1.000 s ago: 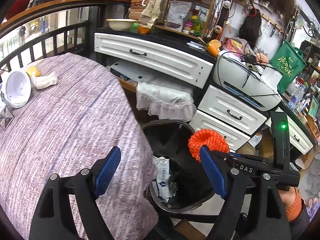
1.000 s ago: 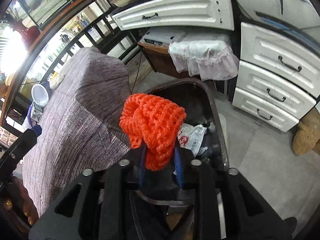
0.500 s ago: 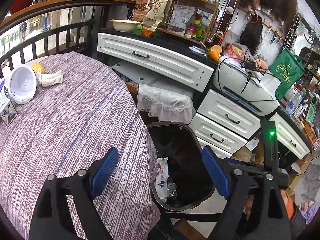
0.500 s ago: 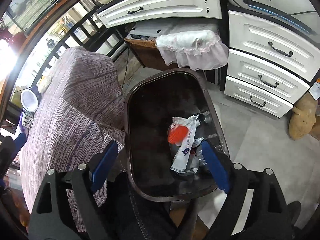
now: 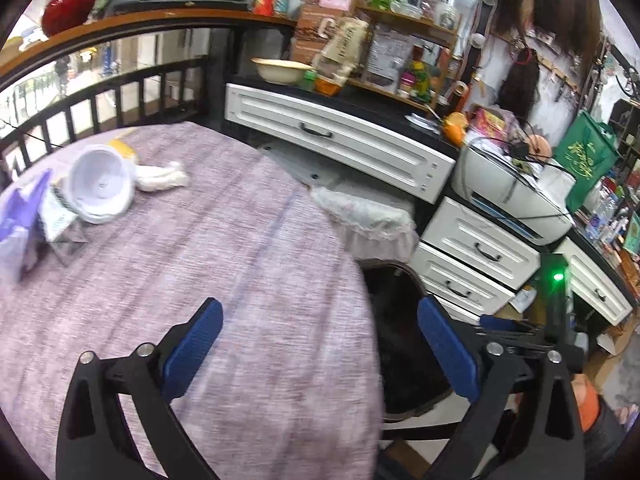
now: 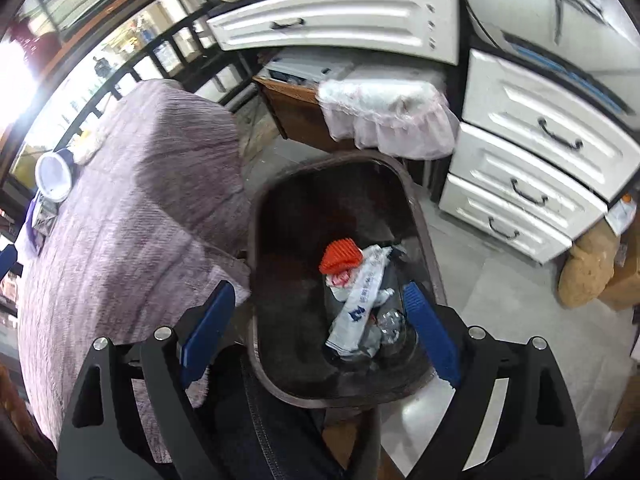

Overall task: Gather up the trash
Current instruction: 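Return to the table and grasp the purple plastic bag with the left tool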

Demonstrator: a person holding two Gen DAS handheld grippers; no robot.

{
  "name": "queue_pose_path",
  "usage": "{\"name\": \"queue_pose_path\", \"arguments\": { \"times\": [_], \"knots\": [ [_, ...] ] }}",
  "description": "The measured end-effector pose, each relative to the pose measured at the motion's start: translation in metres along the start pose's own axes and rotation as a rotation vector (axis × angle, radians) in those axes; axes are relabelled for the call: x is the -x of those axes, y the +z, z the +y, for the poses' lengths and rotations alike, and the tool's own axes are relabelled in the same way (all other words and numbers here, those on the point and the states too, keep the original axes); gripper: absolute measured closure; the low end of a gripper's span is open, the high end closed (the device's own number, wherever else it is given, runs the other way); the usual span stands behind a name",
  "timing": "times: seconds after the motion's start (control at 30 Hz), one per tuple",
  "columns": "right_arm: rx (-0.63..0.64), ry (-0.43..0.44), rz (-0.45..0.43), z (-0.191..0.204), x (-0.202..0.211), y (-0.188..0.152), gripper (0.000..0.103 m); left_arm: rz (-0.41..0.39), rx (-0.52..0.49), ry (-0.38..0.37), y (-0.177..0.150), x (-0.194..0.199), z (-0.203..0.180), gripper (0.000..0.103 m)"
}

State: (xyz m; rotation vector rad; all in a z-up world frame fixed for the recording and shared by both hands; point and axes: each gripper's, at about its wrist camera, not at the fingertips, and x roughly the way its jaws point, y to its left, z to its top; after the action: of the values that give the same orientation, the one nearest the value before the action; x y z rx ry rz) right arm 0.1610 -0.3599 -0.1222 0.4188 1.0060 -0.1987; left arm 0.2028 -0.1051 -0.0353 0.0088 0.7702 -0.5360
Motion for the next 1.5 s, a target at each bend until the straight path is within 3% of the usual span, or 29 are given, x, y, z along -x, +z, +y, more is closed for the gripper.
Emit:
{"name": "queue_pose_path", "arguments": {
  "times": [0.27,0.57,0.73,0.83,0.97,1.13,1.27,1.3,1.4,1.5],
  "knots": [
    [0.161,0.134,-0.092,0.072,0.019,0.019,0.017,0.000,0.084,0.161,-0.003,0.015,0.080,0.005],
    [0.360,0.284,-0.071,0.169,0.013,0.013,0.017,-0.090,0.310,0.293,-0.013,0.058,0.195,0.008],
    [0.443,0.314,-0.088,0.212,0.018,0.007,0.017,-0.118,0.452,0.309,-0.007,0.069,0.255,0.029],
    [0.475,0.328,-0.095,0.230,0.019,0.007,0.017,-0.114,0.502,0.316,0.001,0.064,0.282,0.035],
    [0.509,0.332,-0.120,0.248,0.019,0.011,0.017,-0.064,0.620,0.235,0.003,0.043,0.312,0.041],
    [0.528,0.329,-0.116,0.268,0.011,0.018,0.017,-0.046,0.679,0.184,0.000,0.031,0.323,0.057],
    [0.546,0.335,-0.104,0.279,0.004,0.019,0.017,-0.066,0.684,0.171,-0.003,0.042,0.319,0.057],
    [0.549,0.335,-0.103,0.281,0.003,0.019,0.017,-0.084,0.680,0.182,-0.003,0.048,0.318,0.053],
    [0.549,0.330,-0.094,0.287,-0.003,0.021,0.017,-0.156,0.736,0.191,-0.005,0.064,0.325,0.024],
    [0.546,0.335,-0.080,0.293,-0.011,0.022,0.017,-0.136,0.764,0.218,0.003,0.059,0.339,0.024]
  ]
}}
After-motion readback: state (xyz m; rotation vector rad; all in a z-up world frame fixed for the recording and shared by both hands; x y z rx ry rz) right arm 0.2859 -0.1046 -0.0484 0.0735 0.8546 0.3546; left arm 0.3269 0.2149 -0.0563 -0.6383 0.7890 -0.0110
